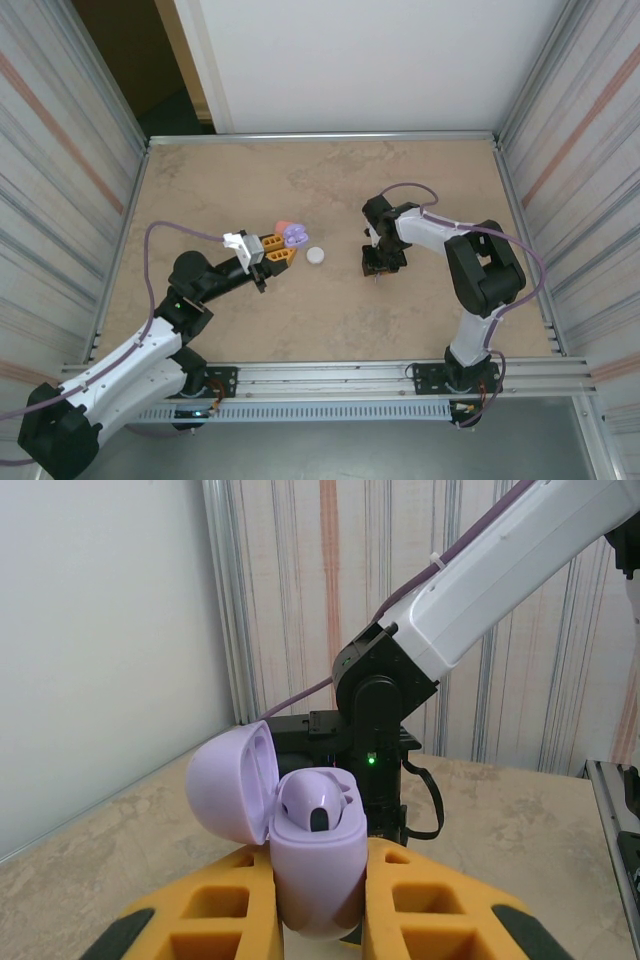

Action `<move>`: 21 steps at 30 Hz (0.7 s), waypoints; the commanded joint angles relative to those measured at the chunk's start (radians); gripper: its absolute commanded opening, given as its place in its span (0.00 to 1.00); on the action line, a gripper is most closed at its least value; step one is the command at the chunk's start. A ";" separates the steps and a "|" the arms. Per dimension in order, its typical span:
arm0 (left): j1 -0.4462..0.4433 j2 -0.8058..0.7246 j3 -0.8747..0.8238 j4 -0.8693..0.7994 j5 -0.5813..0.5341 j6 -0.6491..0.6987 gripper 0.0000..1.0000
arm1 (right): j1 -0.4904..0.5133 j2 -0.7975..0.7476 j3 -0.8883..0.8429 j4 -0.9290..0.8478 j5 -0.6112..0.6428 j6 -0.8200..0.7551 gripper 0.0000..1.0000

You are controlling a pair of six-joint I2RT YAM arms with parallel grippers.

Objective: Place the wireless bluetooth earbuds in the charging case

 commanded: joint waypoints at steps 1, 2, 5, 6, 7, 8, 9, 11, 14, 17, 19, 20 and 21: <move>-0.006 -0.015 0.008 -0.002 -0.013 0.022 0.00 | -0.004 0.018 0.022 -0.006 -0.012 0.014 0.32; -0.006 -0.017 0.007 -0.003 -0.012 0.021 0.00 | -0.004 0.018 0.021 -0.006 -0.012 0.014 0.31; -0.006 -0.019 0.006 -0.004 -0.012 0.022 0.00 | -0.004 0.020 0.019 -0.008 -0.016 0.014 0.30; -0.006 -0.018 0.006 -0.005 -0.012 0.022 0.00 | -0.004 0.021 0.018 -0.008 -0.016 0.014 0.29; -0.006 -0.020 0.005 -0.004 -0.013 0.021 0.00 | -0.004 0.020 0.018 -0.008 -0.016 0.013 0.29; -0.006 -0.020 0.005 -0.004 -0.014 0.021 0.00 | -0.004 0.021 0.017 -0.008 -0.016 0.014 0.28; -0.006 -0.021 0.005 -0.006 -0.014 0.022 0.00 | -0.004 0.021 0.016 -0.008 -0.016 0.014 0.27; -0.006 -0.022 0.005 -0.006 -0.014 0.022 0.00 | -0.004 0.022 0.016 -0.008 -0.018 0.014 0.26; -0.006 -0.024 0.003 -0.007 -0.014 0.021 0.00 | -0.004 0.021 0.016 -0.008 -0.017 0.014 0.24; -0.006 -0.026 0.002 -0.007 -0.015 0.022 0.00 | -0.004 0.020 0.016 -0.008 -0.016 0.014 0.23; -0.006 -0.026 0.002 -0.007 -0.016 0.022 0.00 | -0.005 0.016 0.016 -0.008 -0.016 0.014 0.22; -0.006 -0.026 0.001 -0.007 -0.016 0.021 0.00 | -0.004 0.015 0.016 -0.008 -0.016 0.014 0.22; -0.006 -0.027 0.001 -0.007 -0.016 0.021 0.00 | -0.004 0.014 0.017 -0.008 -0.016 0.014 0.22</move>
